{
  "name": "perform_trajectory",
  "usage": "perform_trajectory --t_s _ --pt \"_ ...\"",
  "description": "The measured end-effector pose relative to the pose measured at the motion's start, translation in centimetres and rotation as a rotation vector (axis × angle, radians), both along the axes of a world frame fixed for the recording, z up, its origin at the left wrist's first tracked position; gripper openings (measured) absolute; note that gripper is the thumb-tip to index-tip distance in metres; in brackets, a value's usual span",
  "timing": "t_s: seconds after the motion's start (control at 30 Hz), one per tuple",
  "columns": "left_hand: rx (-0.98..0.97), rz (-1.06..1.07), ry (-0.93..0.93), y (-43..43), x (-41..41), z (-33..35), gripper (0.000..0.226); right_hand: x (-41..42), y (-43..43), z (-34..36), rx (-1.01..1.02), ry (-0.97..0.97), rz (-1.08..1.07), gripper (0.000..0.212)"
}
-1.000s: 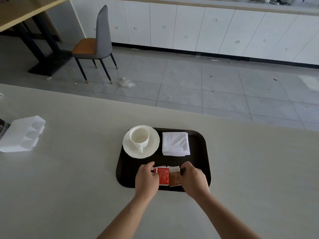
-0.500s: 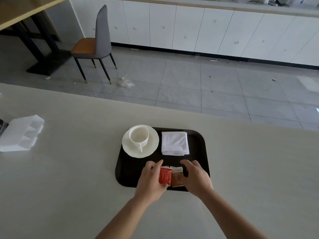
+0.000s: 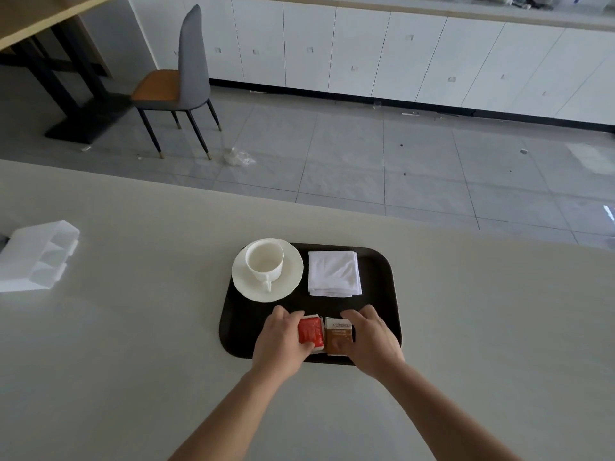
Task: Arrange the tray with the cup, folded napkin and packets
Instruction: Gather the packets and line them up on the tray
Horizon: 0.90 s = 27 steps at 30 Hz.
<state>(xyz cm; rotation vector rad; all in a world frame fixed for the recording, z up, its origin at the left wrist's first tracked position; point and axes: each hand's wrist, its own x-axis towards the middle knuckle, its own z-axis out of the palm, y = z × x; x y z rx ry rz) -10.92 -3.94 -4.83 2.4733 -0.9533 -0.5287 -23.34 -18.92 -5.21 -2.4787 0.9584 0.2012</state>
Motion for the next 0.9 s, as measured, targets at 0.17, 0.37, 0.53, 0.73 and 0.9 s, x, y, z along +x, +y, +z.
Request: perform_trajectory --t_s 0.17,0.37,0.53,0.73,0.9 --pt "0.003 0.091 0.124 -0.3 0.4 0.3 0.067 0.4 0.2 0.1 -0.119 -0.035 0.06 0.065" --pt "0.005 0.071 0.133 -0.7 0.2 0.6 0.054 2.9 1.5 0.5 -0.16 -0.058 0.195 0.045" --pt "-0.056 0.159 0.165 -0.6 0.0 0.6 0.053 2.3 1.7 0.1 -0.175 -0.072 0.183 0.037" --pt "-0.092 0.184 0.183 -0.3 0.0 0.5 0.052 1.9 1.7 0.1 -0.097 -0.087 0.15 0.044" --pt "-0.133 0.236 0.21 -0.2 0.1 0.6 0.049 0.6 0.4 0.2 -0.052 -0.152 0.015 0.055"
